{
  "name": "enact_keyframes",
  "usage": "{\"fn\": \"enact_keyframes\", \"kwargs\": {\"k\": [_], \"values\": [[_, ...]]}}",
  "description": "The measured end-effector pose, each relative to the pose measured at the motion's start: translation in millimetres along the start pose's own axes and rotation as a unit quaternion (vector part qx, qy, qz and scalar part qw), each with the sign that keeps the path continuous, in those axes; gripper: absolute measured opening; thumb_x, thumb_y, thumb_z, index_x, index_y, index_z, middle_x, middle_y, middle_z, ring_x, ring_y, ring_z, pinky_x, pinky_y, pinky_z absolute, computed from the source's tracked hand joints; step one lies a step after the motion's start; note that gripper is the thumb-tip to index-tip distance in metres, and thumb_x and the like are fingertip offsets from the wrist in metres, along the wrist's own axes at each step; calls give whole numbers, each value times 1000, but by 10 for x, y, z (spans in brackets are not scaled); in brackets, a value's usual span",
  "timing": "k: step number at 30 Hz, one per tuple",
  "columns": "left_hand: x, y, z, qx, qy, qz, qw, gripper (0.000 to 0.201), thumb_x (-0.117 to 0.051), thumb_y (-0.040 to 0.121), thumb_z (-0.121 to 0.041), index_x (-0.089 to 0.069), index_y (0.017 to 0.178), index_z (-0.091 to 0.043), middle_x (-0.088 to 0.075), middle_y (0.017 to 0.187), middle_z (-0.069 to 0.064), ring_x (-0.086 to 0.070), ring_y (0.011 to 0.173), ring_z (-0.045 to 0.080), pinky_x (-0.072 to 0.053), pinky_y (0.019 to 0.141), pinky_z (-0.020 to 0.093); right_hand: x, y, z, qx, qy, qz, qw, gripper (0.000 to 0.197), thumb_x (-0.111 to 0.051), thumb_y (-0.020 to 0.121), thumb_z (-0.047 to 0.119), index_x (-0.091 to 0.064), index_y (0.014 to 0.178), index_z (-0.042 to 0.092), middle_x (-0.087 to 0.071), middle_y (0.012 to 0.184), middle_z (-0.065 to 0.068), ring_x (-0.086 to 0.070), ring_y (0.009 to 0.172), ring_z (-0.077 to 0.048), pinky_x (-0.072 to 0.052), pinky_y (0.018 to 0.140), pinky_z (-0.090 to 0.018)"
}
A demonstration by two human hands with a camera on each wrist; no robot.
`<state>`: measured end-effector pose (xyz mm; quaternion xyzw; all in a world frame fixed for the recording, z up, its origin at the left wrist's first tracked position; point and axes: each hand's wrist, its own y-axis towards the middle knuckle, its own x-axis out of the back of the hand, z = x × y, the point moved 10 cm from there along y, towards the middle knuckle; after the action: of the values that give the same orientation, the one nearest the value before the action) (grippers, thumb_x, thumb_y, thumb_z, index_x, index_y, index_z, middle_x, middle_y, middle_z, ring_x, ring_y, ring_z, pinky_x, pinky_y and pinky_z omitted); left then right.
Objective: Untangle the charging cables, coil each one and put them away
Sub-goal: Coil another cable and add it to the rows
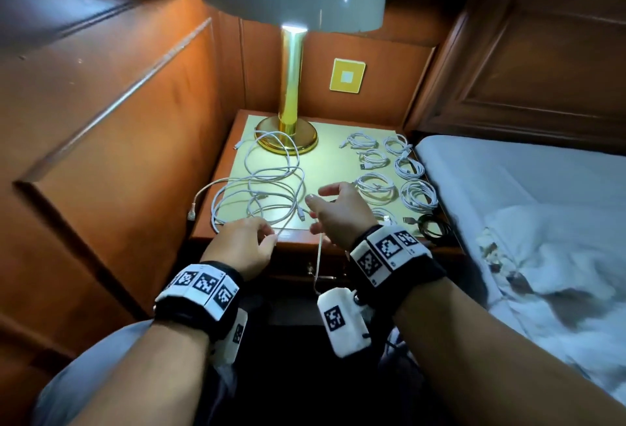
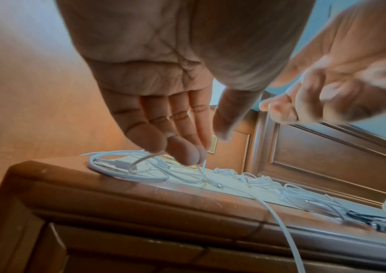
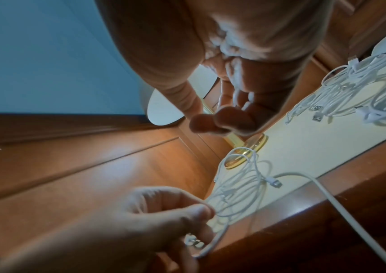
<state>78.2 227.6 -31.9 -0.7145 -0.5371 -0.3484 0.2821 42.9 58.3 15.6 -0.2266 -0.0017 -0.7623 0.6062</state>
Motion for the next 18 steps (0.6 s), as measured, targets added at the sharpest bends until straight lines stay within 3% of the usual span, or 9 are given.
{"fn": "enact_keyframes", "kwargs": {"k": [3, 5, 9, 13, 16, 18], "values": [[39, 96, 48, 17, 10, -3, 1000, 14, -64, 92, -35, -70, 98, -24, -70, 98, -2, -63, 94, 18, -52, 89, 34, -42, 208, -200, -1, -69, -14, 998, 31, -60, 94, 34, -48, 119, 19, -62, 83, 2, -68, 72, -17, -53, 66, -32], [35, 206, 70, 14, 11, 5, 1000, 15, -64, 92, -38, -69, 98, -25, -69, 95, -5, -62, 92, 15, -52, 85, 32, -162, 366, -351, 1, -137, 5, 991, 33, -60, 93, 36, -51, 119, 19, -63, 89, 3, -69, 82, -20, -54, 78, -34], [75, 521, 139, 23, 26, 24, 999, 19, -72, 86, -39, -67, 97, -25, -64, 88, -7, -62, 90, 15, -43, 75, 27, -443, 682, -355, 30, -231, 75, 970, 34, -64, 90, 37, -53, 118, 21, -65, 102, -1, -66, 93, -21, -53, 87, -36], [-93, 751, 103, 22, 72, 98, 992, 39, -83, 73, -46, -62, 101, -28, -55, 89, -11, -55, 89, 12, -45, 78, 29, -359, 940, -339, 36, -325, 69, 942, 38, -63, 92, 37, -54, 123, 17, -62, 113, -3, -60, 102, -22, -45, 82, -30], [-295, 828, 64, 15, 133, 136, 982, 19, -76, 80, -29, -62, 92, -27, -62, 94, -5, -60, 92, 18, -51, 81, 32, -316, 1076, -464, 13, -406, 88, 910, 36, -64, 91, 30, -53, 120, 11, -59, 115, -7, -59, 104, -25, -46, 80, -31], [-345, 865, 83, 12, 137, 129, 982, 8, -66, 82, -19, -63, 81, -26, -65, 89, -2, -64, 89, 22, -56, 81, 38, -330, 1152, -510, 5, -429, 94, 899, 21, -63, 90, 21, -54, 106, 11, -59, 103, -7, -57, 90, -24, -44, 69, -29]]}}
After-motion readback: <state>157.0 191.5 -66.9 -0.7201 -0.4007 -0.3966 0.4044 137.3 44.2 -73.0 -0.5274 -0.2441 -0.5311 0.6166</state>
